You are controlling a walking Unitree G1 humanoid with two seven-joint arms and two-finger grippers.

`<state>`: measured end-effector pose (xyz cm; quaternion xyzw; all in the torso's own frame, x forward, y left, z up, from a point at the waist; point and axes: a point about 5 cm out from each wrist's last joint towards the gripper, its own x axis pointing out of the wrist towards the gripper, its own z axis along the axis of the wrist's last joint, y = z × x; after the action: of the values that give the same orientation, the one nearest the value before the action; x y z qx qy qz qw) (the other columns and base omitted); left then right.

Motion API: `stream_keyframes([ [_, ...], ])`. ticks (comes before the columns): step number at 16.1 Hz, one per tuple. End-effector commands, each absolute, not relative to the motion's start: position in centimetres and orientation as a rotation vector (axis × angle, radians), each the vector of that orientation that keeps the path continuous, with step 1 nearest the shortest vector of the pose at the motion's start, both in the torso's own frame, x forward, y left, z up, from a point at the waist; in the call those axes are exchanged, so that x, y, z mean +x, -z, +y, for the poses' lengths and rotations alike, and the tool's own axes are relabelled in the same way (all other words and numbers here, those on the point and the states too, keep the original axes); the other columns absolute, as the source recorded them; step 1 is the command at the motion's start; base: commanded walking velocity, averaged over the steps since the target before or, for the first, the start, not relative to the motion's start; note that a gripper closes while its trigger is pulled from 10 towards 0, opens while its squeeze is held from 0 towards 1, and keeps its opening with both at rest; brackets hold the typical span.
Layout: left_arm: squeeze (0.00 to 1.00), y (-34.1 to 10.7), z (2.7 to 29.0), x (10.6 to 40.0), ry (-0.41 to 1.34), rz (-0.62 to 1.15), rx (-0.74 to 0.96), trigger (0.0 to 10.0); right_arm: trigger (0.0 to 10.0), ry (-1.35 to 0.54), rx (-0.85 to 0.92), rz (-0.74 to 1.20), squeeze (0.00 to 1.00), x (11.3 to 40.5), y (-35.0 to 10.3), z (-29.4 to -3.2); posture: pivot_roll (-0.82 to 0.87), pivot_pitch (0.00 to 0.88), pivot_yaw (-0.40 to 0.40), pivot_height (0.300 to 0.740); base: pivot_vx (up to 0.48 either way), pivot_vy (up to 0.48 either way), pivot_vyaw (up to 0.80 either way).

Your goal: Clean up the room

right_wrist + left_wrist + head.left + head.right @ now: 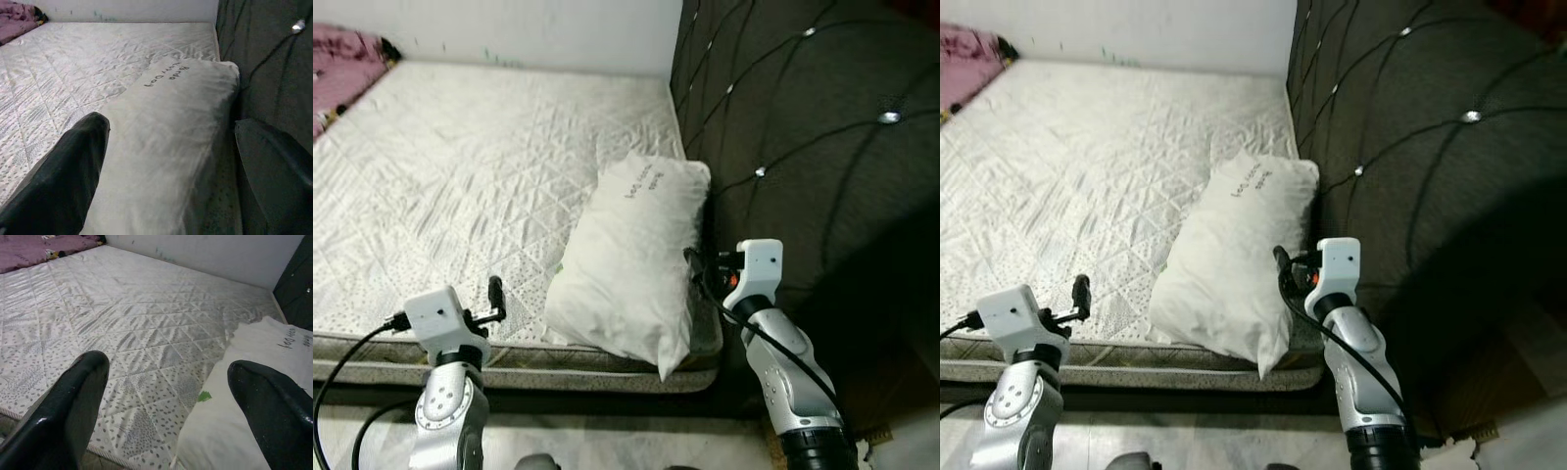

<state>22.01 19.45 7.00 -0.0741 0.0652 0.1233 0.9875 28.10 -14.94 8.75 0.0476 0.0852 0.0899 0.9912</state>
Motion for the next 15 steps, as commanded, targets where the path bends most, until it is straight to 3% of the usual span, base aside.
stream_keyframes([
  [1,0.00,-7.4,19.4,22.0,-0.249,0.123,-0.138,10.0,10.0,-0.159,0.105,0.170,0.00,28.5,-9.0,-15.3,-0.03,0.025,-0.031,0.740,0.000,0.000,0.00],
  [10,0.00,-7.8,19.5,21.8,-0.259,0.121,-0.133,10.0,10.0,-0.208,0.071,0.155,0.00,28.8,-9.6,-14.2,-0.02,0.051,-0.031,0.740,0.000,0.000,0.00],
  [15,0.00,-7.7,19.5,21.8,-0.263,0.126,-0.138,10.0,10.0,-0.225,0.092,0.156,0.00,28.7,-9.6,-14.1,-0.02,0.051,-0.036,0.675,0.000,0.000,0.00],
])
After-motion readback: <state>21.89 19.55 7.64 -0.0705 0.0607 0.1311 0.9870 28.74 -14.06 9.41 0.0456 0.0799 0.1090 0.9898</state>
